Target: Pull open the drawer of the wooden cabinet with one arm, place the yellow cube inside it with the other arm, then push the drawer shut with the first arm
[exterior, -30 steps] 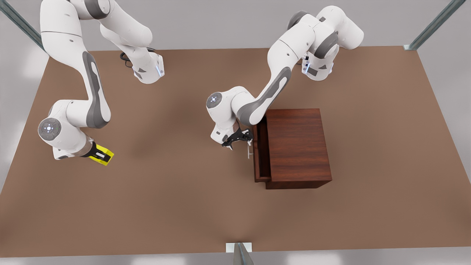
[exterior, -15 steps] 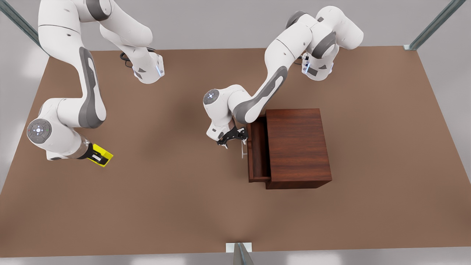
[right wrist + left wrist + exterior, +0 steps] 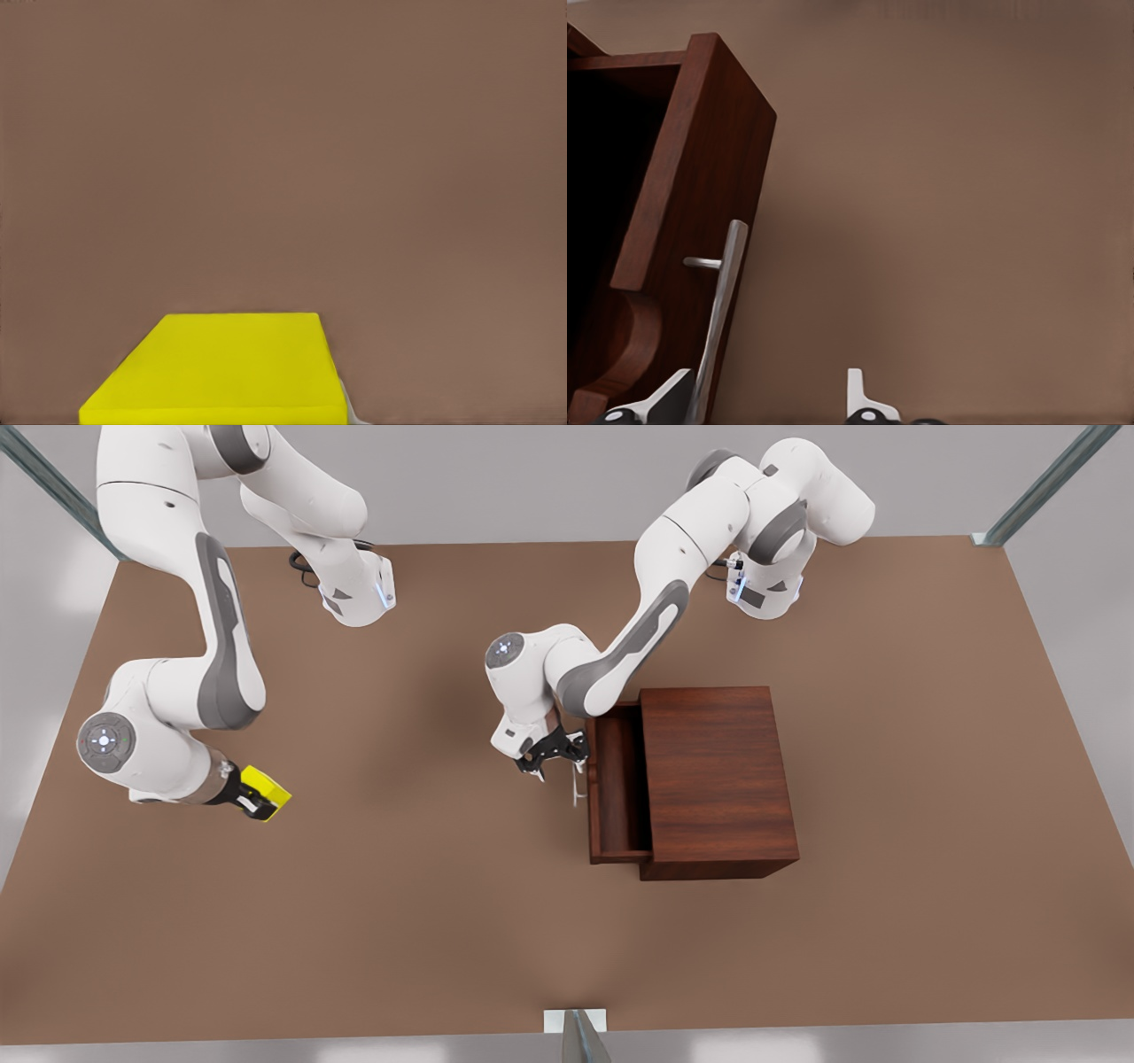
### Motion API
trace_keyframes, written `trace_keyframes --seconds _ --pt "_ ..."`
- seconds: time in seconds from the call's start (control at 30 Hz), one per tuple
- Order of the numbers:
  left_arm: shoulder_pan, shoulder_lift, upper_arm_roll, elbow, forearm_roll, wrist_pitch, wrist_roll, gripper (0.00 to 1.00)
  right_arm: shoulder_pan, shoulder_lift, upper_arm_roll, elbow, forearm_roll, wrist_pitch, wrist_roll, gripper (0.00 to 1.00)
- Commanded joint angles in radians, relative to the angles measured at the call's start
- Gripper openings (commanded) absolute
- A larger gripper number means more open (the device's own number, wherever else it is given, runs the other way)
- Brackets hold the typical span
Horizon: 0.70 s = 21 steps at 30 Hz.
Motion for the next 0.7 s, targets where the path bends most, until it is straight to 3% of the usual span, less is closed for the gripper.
trace_keyframes --seconds 0.0,0.2,0.43,0.57,0.6,0.67 --pt "-0.007 -0.002 -0.007 -0.002 -0.012 -0.001 -0.022 1.00 0.001 -0.001 0.008 0.001 -0.004 -0.010 0.185 0.67" --pt "-0.009 -0.173 -0.107 -0.002 -0.130 -0.305 0.012 1.00 0.000 -0.001 0.025 0.005 -0.002 -0.010 0.201 0.67" --pt "0.008 -0.224 -0.119 0.029 -0.175 -0.403 0.082 1.00 0.001 -0.006 0.135 0.015 0.039 -0.027 0.410 0.67" --pt "0.271 -0.425 -0.116 0.026 -0.294 -0.665 0.608 1.00 0.121 -0.006 0.164 0.063 0.091 -0.073 0.741 0.67" --pt "0.420 -0.488 -0.114 0.009 -0.330 -0.676 0.781 1.00 0.182 0.000 0.166 0.095 0.093 -0.088 0.861 0.67" --pt "0.692 -0.491 -0.113 0.003 -0.434 -0.665 1.090 1.00 0.265 0.059 0.164 0.185 0.094 -0.120 1.054 0.67"
